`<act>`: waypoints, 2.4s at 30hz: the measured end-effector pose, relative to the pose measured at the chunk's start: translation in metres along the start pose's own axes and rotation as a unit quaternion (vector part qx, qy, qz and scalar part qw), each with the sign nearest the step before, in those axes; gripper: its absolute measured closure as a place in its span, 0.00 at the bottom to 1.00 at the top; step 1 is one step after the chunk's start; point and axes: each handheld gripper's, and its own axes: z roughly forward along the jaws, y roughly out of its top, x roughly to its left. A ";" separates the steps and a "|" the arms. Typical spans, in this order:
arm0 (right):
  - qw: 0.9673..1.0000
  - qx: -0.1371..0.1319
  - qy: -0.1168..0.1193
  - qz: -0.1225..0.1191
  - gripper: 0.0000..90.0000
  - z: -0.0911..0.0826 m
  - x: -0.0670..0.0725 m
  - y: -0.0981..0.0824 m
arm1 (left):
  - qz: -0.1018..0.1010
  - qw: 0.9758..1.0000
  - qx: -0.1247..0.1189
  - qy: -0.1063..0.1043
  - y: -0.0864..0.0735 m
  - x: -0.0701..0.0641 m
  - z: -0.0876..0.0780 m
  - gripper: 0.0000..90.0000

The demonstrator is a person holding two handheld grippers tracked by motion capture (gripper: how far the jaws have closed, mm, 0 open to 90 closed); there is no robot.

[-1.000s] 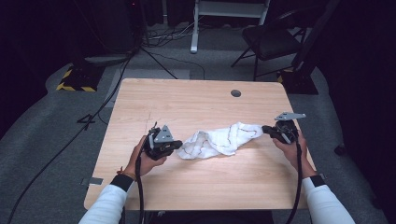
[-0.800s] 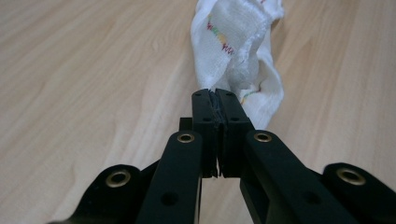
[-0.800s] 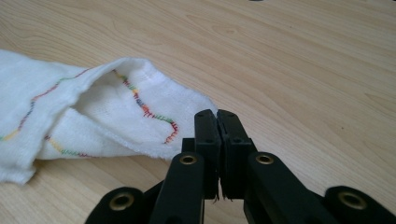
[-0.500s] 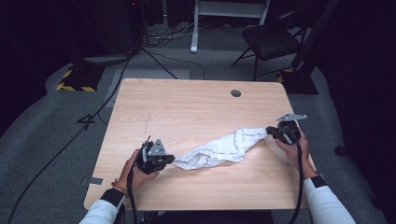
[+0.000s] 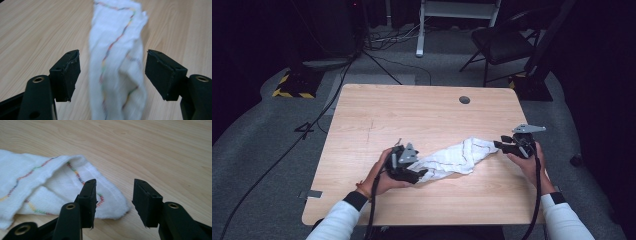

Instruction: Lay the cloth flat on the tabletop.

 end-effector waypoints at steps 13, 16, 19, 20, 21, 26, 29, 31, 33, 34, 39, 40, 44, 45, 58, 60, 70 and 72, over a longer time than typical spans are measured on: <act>0.995 0.039 0.044 -0.080 0.60 0.027 0.041 -0.002 | 0.073 0.995 0.037 -0.058 0.052 -0.038 0.089 0.39; 0.993 0.051 0.043 -0.093 0.60 0.032 0.046 -0.004 | 0.084 0.994 0.063 -0.036 0.052 -0.039 0.103 0.42; 0.993 0.053 0.042 -0.096 0.61 0.034 0.047 -0.005 | 0.066 0.995 0.069 -0.039 0.049 -0.032 0.109 0.56; 0.993 0.053 0.042 -0.097 0.60 0.034 0.047 -0.005 | 0.070 0.994 0.069 -0.038 0.048 -0.030 0.108 0.62; 0.993 0.053 0.044 -0.096 0.60 0.035 0.047 -0.006 | 0.070 0.995 0.068 -0.036 0.048 -0.029 0.107 0.71; 0.994 0.052 0.042 -0.089 0.60 0.035 0.046 -0.006 | 0.068 0.995 0.057 -0.049 0.048 -0.023 0.097 0.96; 0.994 0.053 0.042 -0.088 0.60 0.035 0.045 -0.006 | 0.069 0.995 0.055 -0.049 0.048 -0.019 0.092 0.98; 0.994 0.053 0.041 -0.085 0.60 0.035 0.045 -0.006 | 0.070 0.995 0.054 -0.042 0.049 -0.016 0.085 0.98; 0.994 0.053 0.041 -0.087 0.59 0.035 0.044 -0.006 | 0.061 0.997 0.038 -0.036 0.051 -0.007 0.075 0.98; 0.994 0.055 0.041 -0.086 0.60 0.035 0.044 -0.006 | 0.052 0.998 0.028 -0.024 0.052 -0.001 0.067 0.98; 0.994 0.060 0.039 -0.087 0.59 0.034 0.042 -0.006 | 0.016 0.999 0.007 0.028 0.044 0.031 0.040 0.98; 0.994 0.062 0.039 -0.086 0.59 0.033 0.041 -0.006 | 0.004 0.999 0.003 0.035 0.040 0.039 0.036 0.98; 0.994 0.064 0.026 -0.082 0.59 0.033 0.038 -0.005 | -0.038 0.997 0.004 0.067 0.020 0.067 0.023 0.98; 0.994 0.066 0.016 -0.085 0.59 0.033 0.038 -0.005 | -0.043 0.997 0.006 0.069 0.017 0.070 0.022 0.98; 0.994 0.019 -0.002 -0.105 0.59 0.039 0.057 0.020 | -0.071 0.993 0.023 0.087 -0.008 0.096 0.021 0.98; 0.993 -0.002 0.027 -0.111 0.60 0.038 0.073 0.029 | -0.080 0.992 0.028 0.090 -0.013 0.101 0.024 0.98; 0.974 0.010 0.146 -0.172 0.56 0.076 0.168 0.052 | -0.087 0.991 0.037 0.099 -0.025 0.113 0.035 0.98; 0.973 0.020 0.144 -0.179 0.54 0.086 0.176 0.053 | -0.088 0.990 0.038 0.100 -0.025 0.114 0.036 0.98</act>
